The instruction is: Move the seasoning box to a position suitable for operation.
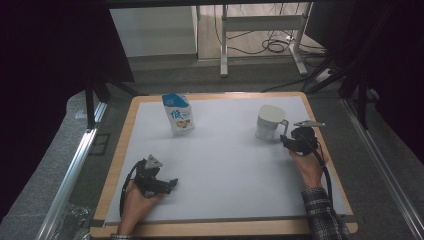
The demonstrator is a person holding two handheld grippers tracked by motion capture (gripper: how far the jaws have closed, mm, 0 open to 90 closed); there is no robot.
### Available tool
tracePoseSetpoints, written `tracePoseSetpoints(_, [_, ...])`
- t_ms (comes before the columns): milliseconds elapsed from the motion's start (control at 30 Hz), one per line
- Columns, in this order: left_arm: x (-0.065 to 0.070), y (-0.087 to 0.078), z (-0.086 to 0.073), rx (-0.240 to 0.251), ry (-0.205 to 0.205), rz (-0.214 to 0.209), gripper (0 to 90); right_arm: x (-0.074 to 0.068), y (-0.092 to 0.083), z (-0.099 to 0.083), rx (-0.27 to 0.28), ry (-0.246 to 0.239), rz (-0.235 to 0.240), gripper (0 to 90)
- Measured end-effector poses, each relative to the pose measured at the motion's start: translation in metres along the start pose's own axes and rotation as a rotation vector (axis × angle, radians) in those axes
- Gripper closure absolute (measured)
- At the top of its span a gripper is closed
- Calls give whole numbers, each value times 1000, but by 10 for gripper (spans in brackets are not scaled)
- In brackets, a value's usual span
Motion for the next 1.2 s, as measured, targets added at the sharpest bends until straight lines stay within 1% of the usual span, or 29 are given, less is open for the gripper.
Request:
tracePoseSetpoints(33, [0, 0, 0, 0, 0, 1, 0, 2, 1, 3, 8, 9, -16, 534])
tracePoseSetpoints(100, [0, 0, 0, 0, 1, -1, 0, 3, 4, 4, 0, 24, -26, 535])
tracePoseSetpoints(400, [0, 0, 0, 0, 1, -1, 0, 5, 11, 13, 16, 33, -79, 580])
tracePoseSetpoints(500, [0, 0, 0, 0, 0, -1, 0, 7, 15, 12, 17, 50, -77, 595])
tracePoseSetpoints(567, [0, 0, 0, 0, 0, -1, 0, 8, 16, 12, 14, 53, -80, 599])
tracePoseSetpoints(600, [0, 0, 0, 0, 1, -1, 0, 9, 18, 13, 26, 68, -75, 608])
tracePoseSetpoints(667, [0, 0, 0, 0, 1, -1, 0, 10, 18, 13, 30, 69, -74, 611])
tracePoseSetpoints(733, [0, 0, 0, 0, 0, -1, 0, 11, 20, 15, 19, 80, -86, 617])
tracePoseSetpoints(867, [0, 0, 0, 0, 1, -1, 0, 12, 23, 19, 14, 73, -95, 642])
tracePoseSetpoints(900, [0, 0, 0, 1, 1, -1, 0, 11, 24, 22, 22, 70, -99, 675])
tracePoseSetpoints(967, [0, 0, 0, 1, 1, -1, 0, 11, 25, 23, 22, 73, -101, 711])
tracePoseSetpoints(1067, [0, 0, 0, 1, 1, -1, 0, 12, 26, 23, 17, 78, -111, 723])
tracePoseSetpoints(1100, [0, 0, 0, 1, 1, -1, 0, 13, 27, 24, 14, 63, -130, 737])
tracePoseSetpoints(1167, [0, 0, 0, 1, 0, -1, 0, 13, 28, 24, 16, 55, -139, 746])
tracePoseSetpoints(1200, [0, 0, 0, 1, 0, -1, 0, 14, 28, 25, 17, 63, -138, 749])
Point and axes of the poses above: each handheld gripper's, and its own axes: y roughly forward along the jaws, z roughly out of its top, x roughly to its right, the point moved 9 cm from there along y, roughly forward along the jaws, and after that the axes turned 3 degrees about -y, right-handed, at the moved point
